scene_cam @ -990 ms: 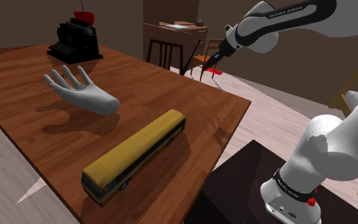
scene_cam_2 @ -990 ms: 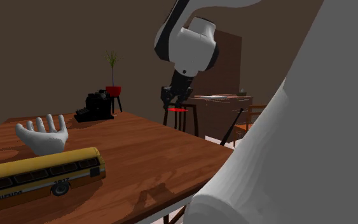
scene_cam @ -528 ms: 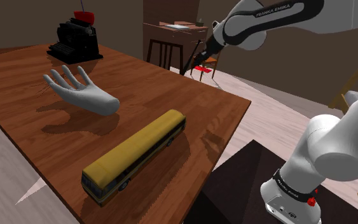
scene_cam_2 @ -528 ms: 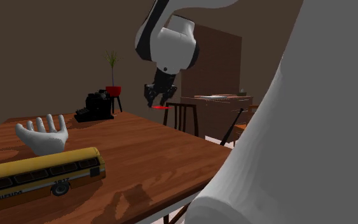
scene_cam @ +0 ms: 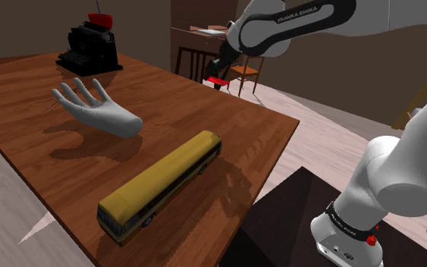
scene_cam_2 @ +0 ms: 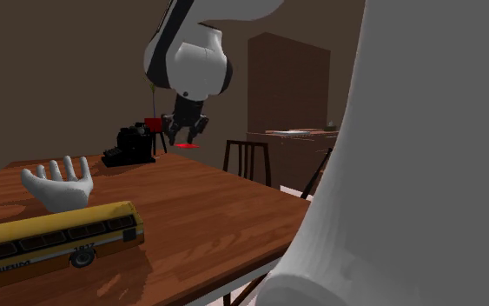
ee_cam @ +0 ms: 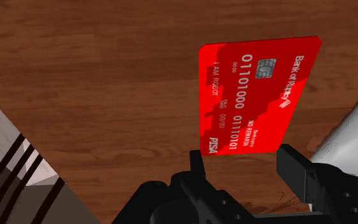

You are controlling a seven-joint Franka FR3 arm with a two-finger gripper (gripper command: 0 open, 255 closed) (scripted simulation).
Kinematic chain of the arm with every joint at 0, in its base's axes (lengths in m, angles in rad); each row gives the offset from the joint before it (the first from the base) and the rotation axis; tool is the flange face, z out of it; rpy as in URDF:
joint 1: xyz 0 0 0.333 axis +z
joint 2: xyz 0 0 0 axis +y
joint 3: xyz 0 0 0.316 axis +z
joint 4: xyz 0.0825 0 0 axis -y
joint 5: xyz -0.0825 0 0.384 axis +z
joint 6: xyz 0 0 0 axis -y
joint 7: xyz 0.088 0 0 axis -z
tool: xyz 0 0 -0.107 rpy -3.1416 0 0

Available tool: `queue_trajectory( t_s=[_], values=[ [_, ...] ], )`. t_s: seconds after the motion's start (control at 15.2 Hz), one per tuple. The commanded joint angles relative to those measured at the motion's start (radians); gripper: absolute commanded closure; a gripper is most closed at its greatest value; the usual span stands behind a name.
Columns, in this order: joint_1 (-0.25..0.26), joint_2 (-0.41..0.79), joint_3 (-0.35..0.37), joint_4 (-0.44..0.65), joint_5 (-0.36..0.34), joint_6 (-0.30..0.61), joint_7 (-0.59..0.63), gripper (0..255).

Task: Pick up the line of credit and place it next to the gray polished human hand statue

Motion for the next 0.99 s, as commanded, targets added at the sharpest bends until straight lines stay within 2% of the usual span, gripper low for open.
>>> queue_trajectory(
  t_s=[0.0, 0.46, 0.92],
  values=[
    [0.012, 0.051, 0.022, 0.053, -0.017, 0.000, 0.051, 255],
    [0.067, 0.229, 0.074, 0.270, -0.089, -0.036, 0.217, 255],
    [0.133, 0.441, 0.093, 0.565, -0.143, -0.123, 0.349, 255]
  ],
)
